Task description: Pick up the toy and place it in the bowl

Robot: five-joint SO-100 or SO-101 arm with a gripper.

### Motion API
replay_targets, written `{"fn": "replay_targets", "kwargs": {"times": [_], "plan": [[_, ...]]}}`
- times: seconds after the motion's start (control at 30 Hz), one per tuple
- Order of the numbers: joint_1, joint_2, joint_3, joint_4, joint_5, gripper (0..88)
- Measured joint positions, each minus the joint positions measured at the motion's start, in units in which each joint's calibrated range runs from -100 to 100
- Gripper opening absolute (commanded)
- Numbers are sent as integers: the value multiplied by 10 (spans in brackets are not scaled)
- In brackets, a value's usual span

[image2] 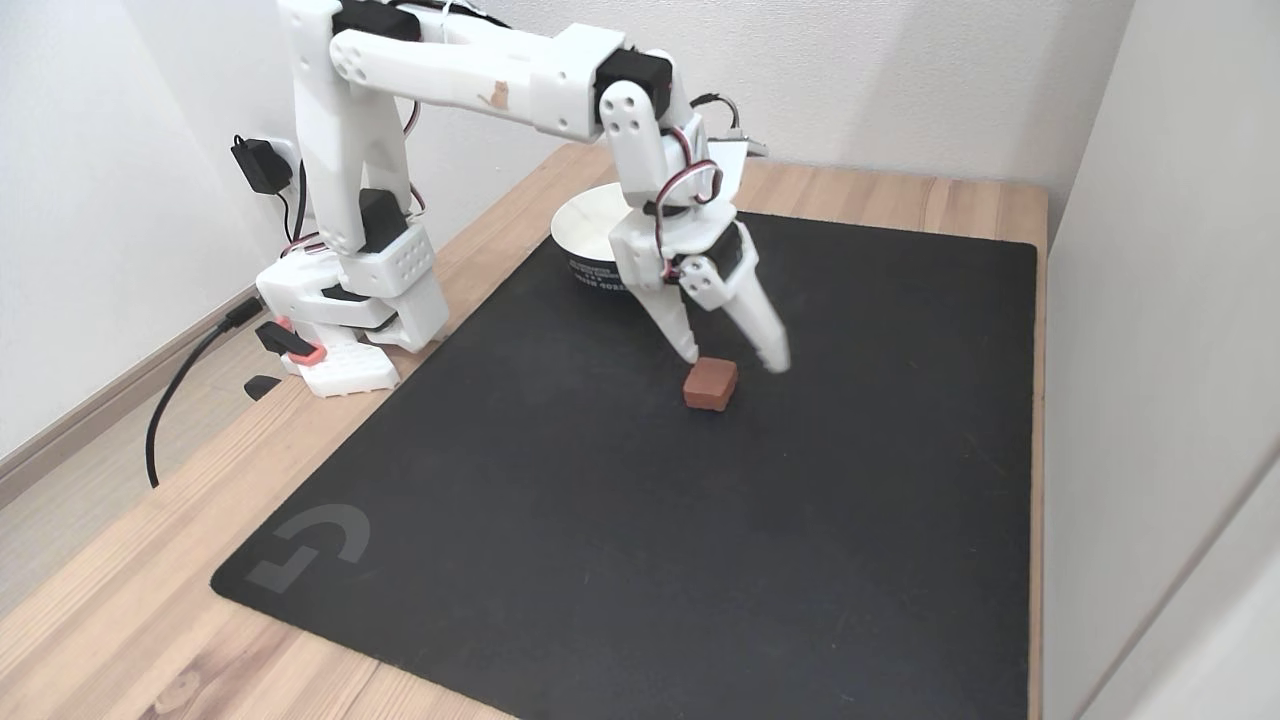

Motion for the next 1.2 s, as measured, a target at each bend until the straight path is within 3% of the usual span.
{"fn": "replay_targets", "kwargs": {"times": [0.4, 1.2], "plan": [[0, 0, 0, 63, -2, 391], [0, 70, -1, 63, -2, 391]]}}
